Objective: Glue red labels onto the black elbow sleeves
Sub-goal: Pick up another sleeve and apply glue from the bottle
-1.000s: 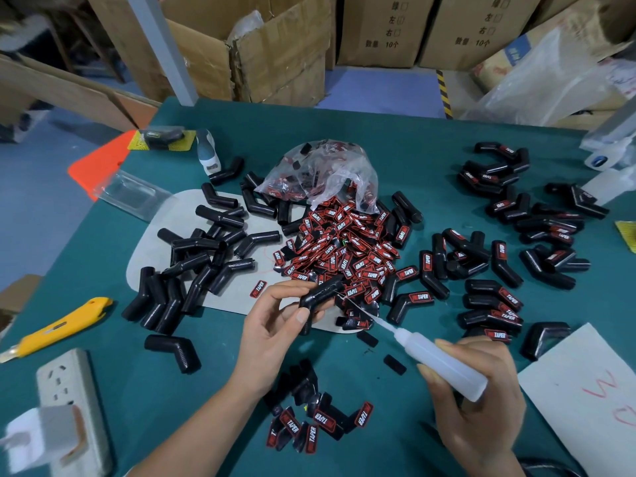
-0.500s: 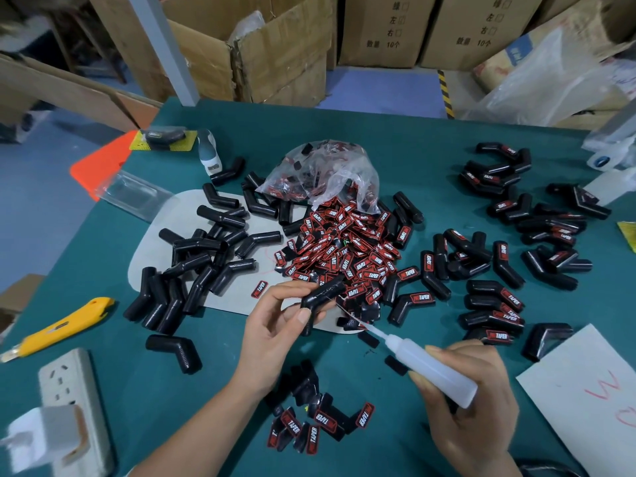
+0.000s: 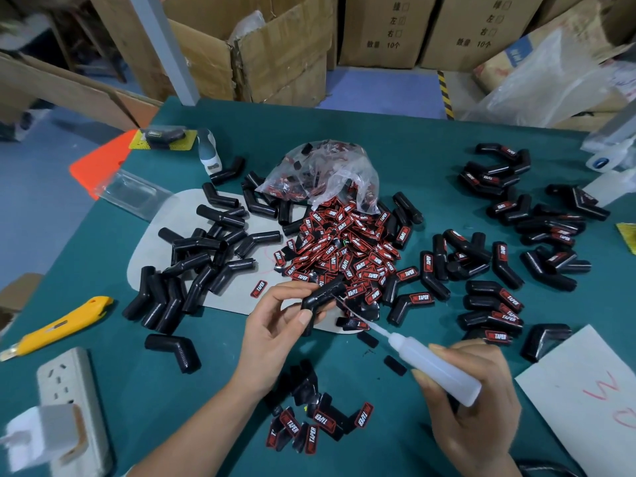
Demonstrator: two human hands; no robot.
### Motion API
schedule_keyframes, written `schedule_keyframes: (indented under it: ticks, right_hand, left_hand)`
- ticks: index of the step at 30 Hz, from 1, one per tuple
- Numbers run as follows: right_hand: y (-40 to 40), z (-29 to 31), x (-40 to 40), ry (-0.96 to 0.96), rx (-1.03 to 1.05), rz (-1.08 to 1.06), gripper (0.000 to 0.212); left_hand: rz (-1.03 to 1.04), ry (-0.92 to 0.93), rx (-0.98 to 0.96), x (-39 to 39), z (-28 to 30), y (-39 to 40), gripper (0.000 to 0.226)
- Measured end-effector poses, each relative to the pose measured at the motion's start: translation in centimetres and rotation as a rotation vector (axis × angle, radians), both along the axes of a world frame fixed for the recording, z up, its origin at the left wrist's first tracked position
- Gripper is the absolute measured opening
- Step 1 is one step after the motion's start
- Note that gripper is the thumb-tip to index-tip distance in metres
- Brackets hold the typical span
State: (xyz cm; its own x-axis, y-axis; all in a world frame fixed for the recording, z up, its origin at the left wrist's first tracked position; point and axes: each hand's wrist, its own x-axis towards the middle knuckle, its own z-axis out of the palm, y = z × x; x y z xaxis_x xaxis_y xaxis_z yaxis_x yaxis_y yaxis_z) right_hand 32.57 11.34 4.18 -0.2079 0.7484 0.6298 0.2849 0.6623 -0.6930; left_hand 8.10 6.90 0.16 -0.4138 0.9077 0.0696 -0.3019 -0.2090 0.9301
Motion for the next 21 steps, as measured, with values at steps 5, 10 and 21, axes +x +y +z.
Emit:
schedule_keyframes:
  ticks: [5, 10, 21]
  right_hand:
    - [0.01, -0.12, -0.02, 0.011, -0.002, 0.006, 0.028]
    - [-0.23, -0.03, -0.33, 0.013, 0.005, 0.029, 0.026]
    - [-0.05, -0.37, -0.05, 0.002, 0.010, 0.040, 0.025]
  left_hand:
    - [-0.015, -0.003, 0.022, -0.01, -0.03, -0.02, 0.022]
    - [-0.012, -0.005, 0.014, 0.08, -0.17, 0.06, 0.022]
    - [-0.012, -0.021, 0.019, 0.03, -0.26, 0.03, 0.022]
